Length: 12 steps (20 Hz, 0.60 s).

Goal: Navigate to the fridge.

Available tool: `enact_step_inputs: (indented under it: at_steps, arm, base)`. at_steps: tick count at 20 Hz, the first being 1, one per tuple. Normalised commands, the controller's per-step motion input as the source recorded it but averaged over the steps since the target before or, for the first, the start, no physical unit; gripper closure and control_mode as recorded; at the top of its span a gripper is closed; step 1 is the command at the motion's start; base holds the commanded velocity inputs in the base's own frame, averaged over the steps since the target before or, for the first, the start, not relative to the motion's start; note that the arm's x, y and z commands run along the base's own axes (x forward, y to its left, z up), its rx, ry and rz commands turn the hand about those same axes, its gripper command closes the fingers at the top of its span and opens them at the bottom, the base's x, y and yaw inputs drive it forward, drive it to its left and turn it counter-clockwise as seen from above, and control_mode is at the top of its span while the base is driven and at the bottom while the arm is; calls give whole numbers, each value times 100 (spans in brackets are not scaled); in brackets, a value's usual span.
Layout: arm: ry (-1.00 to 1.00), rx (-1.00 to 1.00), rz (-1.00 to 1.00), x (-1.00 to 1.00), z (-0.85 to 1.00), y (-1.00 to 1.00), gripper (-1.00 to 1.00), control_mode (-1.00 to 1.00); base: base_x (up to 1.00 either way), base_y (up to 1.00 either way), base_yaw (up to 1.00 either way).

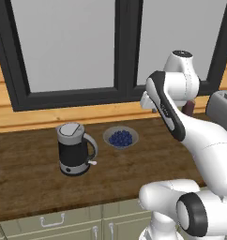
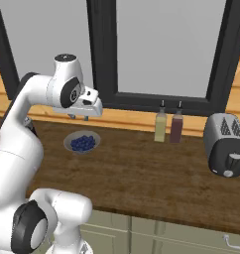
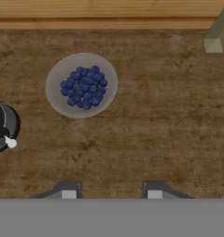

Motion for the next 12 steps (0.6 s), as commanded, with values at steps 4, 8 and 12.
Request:
enact_step_inputs:
  at_steps: [4, 8, 12]
  arm:
    - [0, 0, 0, 0, 0, 0, -100, 100]
    - [0, 0, 0, 0, 0, 0, -100, 100]
    - [0, 0, 0, 0, 0, 0, -100, 100]
  base:
    - [0, 0, 0]
    - [0, 0, 0]
    - [-11, 0, 0]
